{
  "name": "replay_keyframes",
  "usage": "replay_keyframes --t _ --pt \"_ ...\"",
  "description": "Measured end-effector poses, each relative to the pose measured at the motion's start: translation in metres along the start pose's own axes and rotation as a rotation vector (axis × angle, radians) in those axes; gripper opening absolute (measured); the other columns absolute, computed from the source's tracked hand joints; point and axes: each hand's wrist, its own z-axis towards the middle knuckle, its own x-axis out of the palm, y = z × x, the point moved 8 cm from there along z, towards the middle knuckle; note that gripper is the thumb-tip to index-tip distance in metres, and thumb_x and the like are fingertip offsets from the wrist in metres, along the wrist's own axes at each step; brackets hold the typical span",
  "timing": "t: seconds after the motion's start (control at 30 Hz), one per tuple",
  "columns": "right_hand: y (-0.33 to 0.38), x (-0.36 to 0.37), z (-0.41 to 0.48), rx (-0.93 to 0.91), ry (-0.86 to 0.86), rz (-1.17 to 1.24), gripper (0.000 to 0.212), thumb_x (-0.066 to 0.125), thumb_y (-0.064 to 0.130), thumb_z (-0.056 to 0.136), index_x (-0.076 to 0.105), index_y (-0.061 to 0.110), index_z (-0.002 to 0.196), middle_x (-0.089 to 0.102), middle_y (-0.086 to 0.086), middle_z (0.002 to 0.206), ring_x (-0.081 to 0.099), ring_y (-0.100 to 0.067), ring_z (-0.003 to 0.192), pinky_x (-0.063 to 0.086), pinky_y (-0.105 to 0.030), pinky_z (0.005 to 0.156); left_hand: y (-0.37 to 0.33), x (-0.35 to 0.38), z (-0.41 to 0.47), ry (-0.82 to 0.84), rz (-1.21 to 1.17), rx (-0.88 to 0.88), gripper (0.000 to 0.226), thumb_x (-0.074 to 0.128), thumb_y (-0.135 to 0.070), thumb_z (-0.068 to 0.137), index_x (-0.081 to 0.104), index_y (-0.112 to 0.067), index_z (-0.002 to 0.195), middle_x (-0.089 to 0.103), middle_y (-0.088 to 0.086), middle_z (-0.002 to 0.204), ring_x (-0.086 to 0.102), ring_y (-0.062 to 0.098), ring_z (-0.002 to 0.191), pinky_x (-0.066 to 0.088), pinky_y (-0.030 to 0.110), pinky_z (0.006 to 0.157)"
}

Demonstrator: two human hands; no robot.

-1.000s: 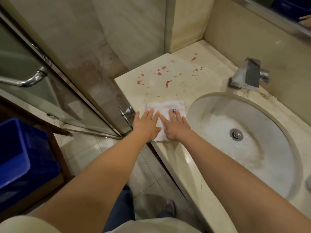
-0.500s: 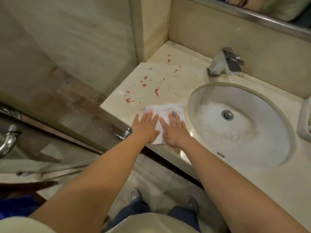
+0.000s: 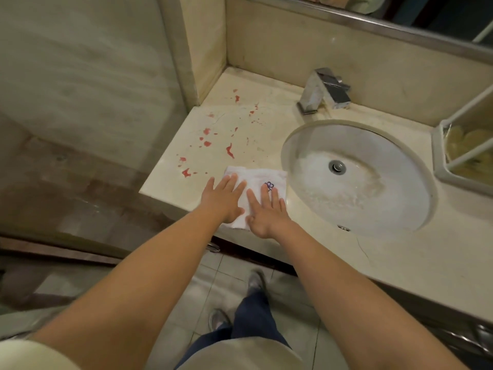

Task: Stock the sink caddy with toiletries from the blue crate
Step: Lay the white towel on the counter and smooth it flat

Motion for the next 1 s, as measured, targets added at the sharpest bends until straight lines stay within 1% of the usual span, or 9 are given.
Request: replay_keyframes --t 0.27,0.43,0.77,1.0 --pt "-0.004 -0.024 0.023 0.018 0.012 0.005 0.073 0.031 0.043 0.102 -0.024 0.033 0.151 -0.040 -0.006 0.153 -0.036 -0.030 0.141 -0.015 -0.044 0.117 0.010 -0.016 0.032 0.015 0.025 0.013 0.075 0.030 -0.051 0.101 -0.018 -0.026 0.152 -0.023 0.002 0.160 -0.018 0.019 0.148 -0.009 0.050 0.117" --pt "-0.009 -0.048 0.045 0.028 0.012 0.005 0.073 0.030 0.043 0.102 -0.022 0.032 0.151 -0.039 -0.007 0.154 -0.035 -0.031 0.142 -0.014 -0.045 0.117 0.018 -0.033 0.059 0.000 0.027 0.023 0.074 0.029 -0.052 0.101 -0.019 -0.026 0.152 -0.023 0.002 0.160 -0.018 0.019 0.148 -0.008 0.051 0.117" --pt "-0.021 -0.116 0.104 0.052 0.007 0.014 0.073 0.031 0.044 0.102 -0.021 0.031 0.152 -0.037 -0.007 0.155 -0.032 -0.031 0.143 -0.011 -0.044 0.120 0.038 -0.084 0.135 0.006 0.038 0.015 0.074 0.028 -0.053 0.101 -0.018 -0.027 0.152 -0.023 0.001 0.160 -0.016 0.019 0.149 -0.008 0.050 0.117" --pt "-0.028 -0.161 0.145 0.099 -0.021 0.031 0.072 0.029 0.046 0.103 -0.021 0.030 0.152 -0.036 -0.008 0.155 -0.031 -0.031 0.144 -0.013 -0.044 0.119 0.051 -0.125 0.189 0.027 0.088 0.050 0.075 0.029 -0.054 0.101 -0.019 -0.027 0.152 -0.024 0.001 0.160 -0.017 0.018 0.148 -0.008 0.051 0.118"
